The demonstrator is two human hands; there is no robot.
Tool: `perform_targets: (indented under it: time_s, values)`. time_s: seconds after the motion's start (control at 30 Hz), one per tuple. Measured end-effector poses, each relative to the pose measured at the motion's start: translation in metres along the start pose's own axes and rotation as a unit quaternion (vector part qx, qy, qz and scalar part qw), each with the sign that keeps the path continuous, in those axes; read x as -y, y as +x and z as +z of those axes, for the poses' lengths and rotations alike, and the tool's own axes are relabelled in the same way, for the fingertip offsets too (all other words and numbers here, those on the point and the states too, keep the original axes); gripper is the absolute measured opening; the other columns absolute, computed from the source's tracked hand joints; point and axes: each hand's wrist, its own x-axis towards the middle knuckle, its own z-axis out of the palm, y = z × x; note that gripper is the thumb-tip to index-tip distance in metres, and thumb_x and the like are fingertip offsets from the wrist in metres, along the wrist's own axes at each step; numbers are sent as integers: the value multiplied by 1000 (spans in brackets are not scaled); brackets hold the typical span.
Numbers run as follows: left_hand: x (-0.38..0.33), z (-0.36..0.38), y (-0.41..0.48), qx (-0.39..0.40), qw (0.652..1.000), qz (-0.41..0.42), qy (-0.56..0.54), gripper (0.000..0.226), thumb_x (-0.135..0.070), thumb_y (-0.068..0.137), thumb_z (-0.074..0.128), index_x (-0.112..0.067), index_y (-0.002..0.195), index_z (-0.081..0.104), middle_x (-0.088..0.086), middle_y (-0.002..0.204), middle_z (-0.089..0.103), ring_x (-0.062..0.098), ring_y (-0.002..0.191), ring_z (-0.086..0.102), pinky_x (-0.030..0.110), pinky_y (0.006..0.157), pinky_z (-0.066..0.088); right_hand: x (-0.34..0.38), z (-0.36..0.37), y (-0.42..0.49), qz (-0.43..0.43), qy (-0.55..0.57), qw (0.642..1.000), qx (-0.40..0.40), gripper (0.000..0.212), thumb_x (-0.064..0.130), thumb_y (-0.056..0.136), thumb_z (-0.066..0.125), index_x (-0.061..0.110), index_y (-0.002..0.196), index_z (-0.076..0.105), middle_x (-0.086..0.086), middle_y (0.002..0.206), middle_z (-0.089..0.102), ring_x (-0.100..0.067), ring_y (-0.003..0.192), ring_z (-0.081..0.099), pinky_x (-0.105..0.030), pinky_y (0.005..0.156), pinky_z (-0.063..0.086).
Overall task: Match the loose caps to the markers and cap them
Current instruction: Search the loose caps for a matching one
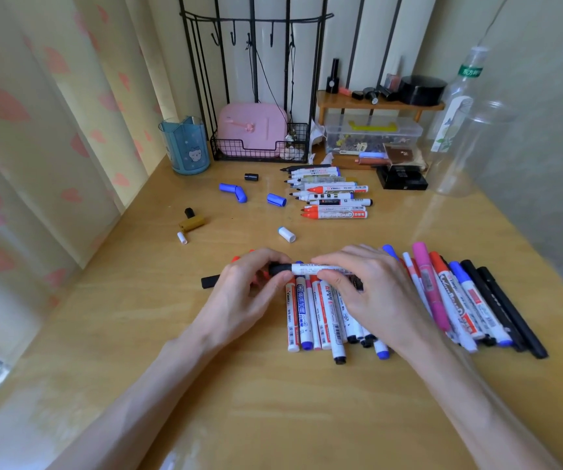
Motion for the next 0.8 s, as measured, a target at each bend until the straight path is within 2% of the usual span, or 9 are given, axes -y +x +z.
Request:
perform_targets:
  time_s: [0.07,0.13,0.2,0.27,0.4,0.57,0.63,0.73,0.8]
  values:
    - [-4,4,4,-2,1000,-2,-11,14,-25,102,66,-20,115,69,-14,103,72,12,86,66,23,70,50,2,-7,0,18,-20,999,20,20,46,92,72,29,103,76,17,88,72,-3,84,62,-32,87,45]
    - [-10,8,8,2,1000,2,-18,19,-22,101,67,-18,120,68,-14,106,71,4,87,65,12,72,45,3,-11,-1,59,-9,998,23,20,49,88,76,30,94,75,20,80,69,-1,80,64,-24,78,49]
    - [-13,13,12,-1,1000,15,-11,33,-23,101,68,-20,133,61,-13,115,65,3,98,64,12,78,45,1,-14,0,100,-20,995,7,17,46,87,78,30,85,72,22,72,61,2,73,60,-19,62,46]
    - [-12,16,14,-1,1000,26,11,46,-27,100,69,-25,143,53,-11,126,59,11,115,61,20,87,49,-4,-18,1,158,-41,987,1,21,47,85,77,30,76,69,17,65,56,2,62,53,-22,54,38]
    - [-10,20,12,16,999,35,36,43,-29,100,69,-25,141,57,-11,127,58,14,118,60,25,91,52,-5,-18,1,244,-84,964,58,38,53,88,70,25,65,63,7,53,58,-6,54,56,-33,67,40]
    - [-7,22,10,10,999,36,35,34,-26,101,68,-24,134,63,-13,124,60,10,115,61,23,91,51,-6,-7,-3,214,-143,963,76,48,55,90,69,19,60,58,4,49,54,-8,53,54,-23,55,41]
    - [-6,23,10,14,999,36,35,33,-26,101,68,-23,133,63,-12,124,60,9,115,61,22,91,50,-10,-4,-4,197,-146,967,74,50,54,90,70,19,58,55,4,47,50,-9,51,51,-24,52,41]
    - [-5,24,11,16,998,38,40,32,-27,101,68,-24,133,63,-12,124,60,9,115,61,24,90,51,-14,-1,-3,179,-126,975,42,42,47,90,72,23,60,55,7,51,49,-8,53,50,-20,50,28]
    - [-3,24,13,17,998,36,47,32,-28,102,67,-26,133,63,-13,124,59,9,116,61,27,90,52,-15,0,2,159,-108,981,16,30,43,90,73,29,68,59,12,63,53,-5,62,51,-21,55,30]
